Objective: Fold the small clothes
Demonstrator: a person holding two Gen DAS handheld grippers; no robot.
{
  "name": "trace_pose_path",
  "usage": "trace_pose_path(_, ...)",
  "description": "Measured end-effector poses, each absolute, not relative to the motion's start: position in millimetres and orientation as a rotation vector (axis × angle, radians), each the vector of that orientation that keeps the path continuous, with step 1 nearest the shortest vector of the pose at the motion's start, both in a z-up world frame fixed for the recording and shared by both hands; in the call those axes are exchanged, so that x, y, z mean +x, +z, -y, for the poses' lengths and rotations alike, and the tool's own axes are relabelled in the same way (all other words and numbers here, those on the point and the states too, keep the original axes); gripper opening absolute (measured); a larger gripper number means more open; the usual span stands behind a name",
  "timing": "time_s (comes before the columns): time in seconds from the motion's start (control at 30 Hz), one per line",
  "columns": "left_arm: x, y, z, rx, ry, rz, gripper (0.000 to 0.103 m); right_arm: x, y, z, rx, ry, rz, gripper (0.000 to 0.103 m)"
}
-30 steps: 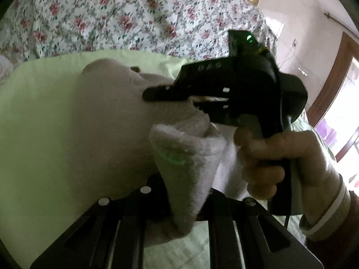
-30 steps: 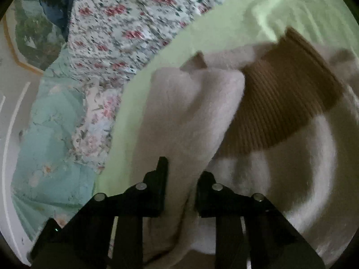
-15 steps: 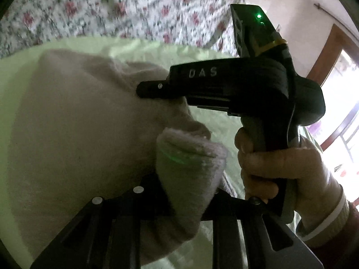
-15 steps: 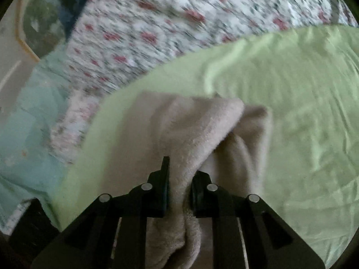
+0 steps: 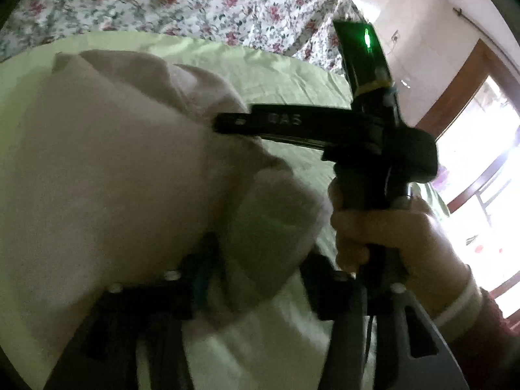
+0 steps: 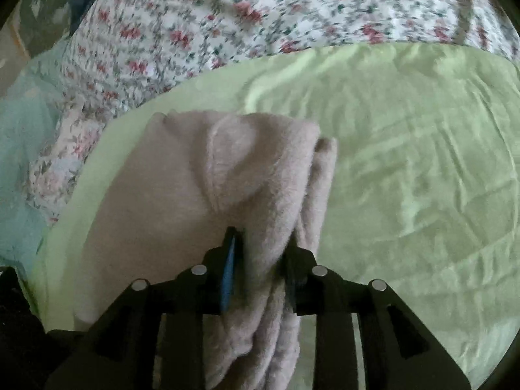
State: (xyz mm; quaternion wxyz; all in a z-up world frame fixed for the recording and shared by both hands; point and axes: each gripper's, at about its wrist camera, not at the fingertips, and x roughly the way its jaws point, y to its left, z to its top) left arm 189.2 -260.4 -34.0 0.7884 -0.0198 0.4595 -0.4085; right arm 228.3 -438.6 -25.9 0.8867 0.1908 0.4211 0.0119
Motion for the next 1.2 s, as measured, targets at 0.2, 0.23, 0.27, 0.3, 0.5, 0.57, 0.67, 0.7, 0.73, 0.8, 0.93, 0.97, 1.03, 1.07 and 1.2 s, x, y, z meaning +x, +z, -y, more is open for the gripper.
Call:
trace_pose_path(0.2,180,-6,196,-0.105,-0.821,-0.943,0.086,199,-17,452,0.472,-0.024,-0.864,0.061)
trace_pose_path(0.23,183,-4,187,-0.119,-0.811,-0.945,0.086,196,-16,453,0.494,-0.008,-0.858,0.065)
trace_pose_path(0.27,188,-3,175,-0.138,-0.792,-0.948,0.088,192,-16,454,0.52,0.011,-0.855,0.071)
trace_pose_path(0.3,196,-3,165,-0.154,-0.769,-0.952,0.09,190,-16,454,0.546,0.029,-0.852,0.073)
trace_pose_path(0.5,252,-23,137,-0.271,-0.695,-1.028,0.092,197,-27,455,0.643,0.079,-0.866,0.077)
trace_pose_path(0.57,274,-36,135,-0.299,-0.68,-1.073,0.092,205,-33,454,0.66,0.094,-0.876,0.077)
trace_pose_path(0.67,305,-57,146,-0.34,-0.689,-1.146,0.093,218,-44,455,0.686,0.115,-0.9,0.077)
trace_pose_path(0.7,311,-64,149,-0.349,-0.694,-1.164,0.093,221,-48,456,0.691,0.12,-0.909,0.077)
trace_pose_path(0.73,314,-68,150,-0.358,-0.703,-1.17,0.093,224,-51,455,0.696,0.125,-0.919,0.077)
trace_pose_path(0.8,319,-75,155,-0.37,-0.728,-1.162,0.091,230,-57,453,0.697,0.144,-0.929,0.077)
trace_pose_path(0.93,314,-68,158,-0.361,-0.765,-1.115,0.056,236,-60,442,0.687,0.164,-0.963,0.041)
trace_pose_path(0.97,310,-63,158,-0.341,-0.764,-1.096,0.052,234,-56,438,0.669,0.165,-0.957,0.036)
trace_pose_path(1.03,304,-52,158,-0.313,-0.77,-1.068,0.048,229,-43,430,0.656,0.175,-0.935,0.033)
trace_pose_path(1.07,298,-45,154,-0.304,-0.771,-1.058,0.047,226,-37,427,0.657,0.187,-0.921,0.033)
trace_pose_path(1.2,264,-13,109,-0.296,-0.742,-0.974,0.047,211,-9,389,0.629,0.258,-0.871,0.032)
